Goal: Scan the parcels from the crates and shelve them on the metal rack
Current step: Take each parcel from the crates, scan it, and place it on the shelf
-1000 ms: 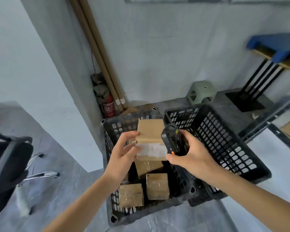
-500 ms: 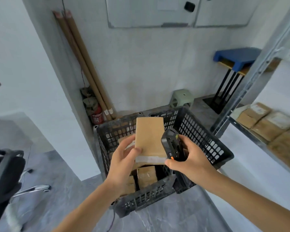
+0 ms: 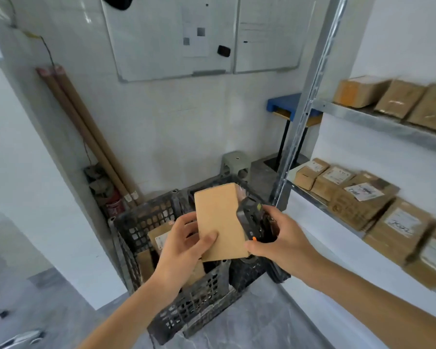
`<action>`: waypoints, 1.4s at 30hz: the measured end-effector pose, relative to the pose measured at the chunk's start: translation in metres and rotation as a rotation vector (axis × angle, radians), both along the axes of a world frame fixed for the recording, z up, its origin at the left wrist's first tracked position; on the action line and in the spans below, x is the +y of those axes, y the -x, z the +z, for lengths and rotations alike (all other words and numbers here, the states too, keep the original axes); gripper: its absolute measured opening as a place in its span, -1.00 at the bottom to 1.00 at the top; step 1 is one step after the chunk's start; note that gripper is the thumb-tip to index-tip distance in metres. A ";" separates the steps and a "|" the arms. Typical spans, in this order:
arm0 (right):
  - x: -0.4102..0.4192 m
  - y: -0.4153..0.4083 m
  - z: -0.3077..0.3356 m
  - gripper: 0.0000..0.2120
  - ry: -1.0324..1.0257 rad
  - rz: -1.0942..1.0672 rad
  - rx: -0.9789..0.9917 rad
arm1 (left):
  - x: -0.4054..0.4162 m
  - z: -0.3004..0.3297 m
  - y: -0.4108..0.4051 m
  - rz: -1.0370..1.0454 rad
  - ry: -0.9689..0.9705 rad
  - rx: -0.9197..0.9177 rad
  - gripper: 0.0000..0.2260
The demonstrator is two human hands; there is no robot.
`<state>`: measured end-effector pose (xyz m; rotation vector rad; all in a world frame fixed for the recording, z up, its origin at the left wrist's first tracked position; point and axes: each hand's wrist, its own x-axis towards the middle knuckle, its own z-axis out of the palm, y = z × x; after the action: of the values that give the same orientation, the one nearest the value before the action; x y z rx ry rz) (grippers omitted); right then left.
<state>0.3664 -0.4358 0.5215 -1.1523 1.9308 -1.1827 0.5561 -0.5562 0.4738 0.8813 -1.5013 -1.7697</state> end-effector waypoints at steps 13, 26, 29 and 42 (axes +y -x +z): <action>0.160 0.083 0.075 -0.40 0.096 -0.173 0.073 | 0.107 0.062 0.109 -0.272 0.019 0.120 -0.50; 0.317 0.158 0.108 -0.34 0.139 -0.406 0.167 | 0.272 0.114 0.218 -0.258 0.227 0.014 -0.48; 0.351 0.166 0.113 -0.32 0.136 -0.449 0.186 | 0.303 0.125 0.235 -0.349 0.187 -0.002 -0.14; 0.494 0.190 0.151 -0.26 0.057 -0.673 0.319 | 0.411 0.166 0.301 -0.624 0.286 0.003 -0.59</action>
<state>0.1769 0.0580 0.6729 -0.7593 2.6688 -1.4544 0.2551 -0.1447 0.6394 0.2728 -2.1181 -1.8840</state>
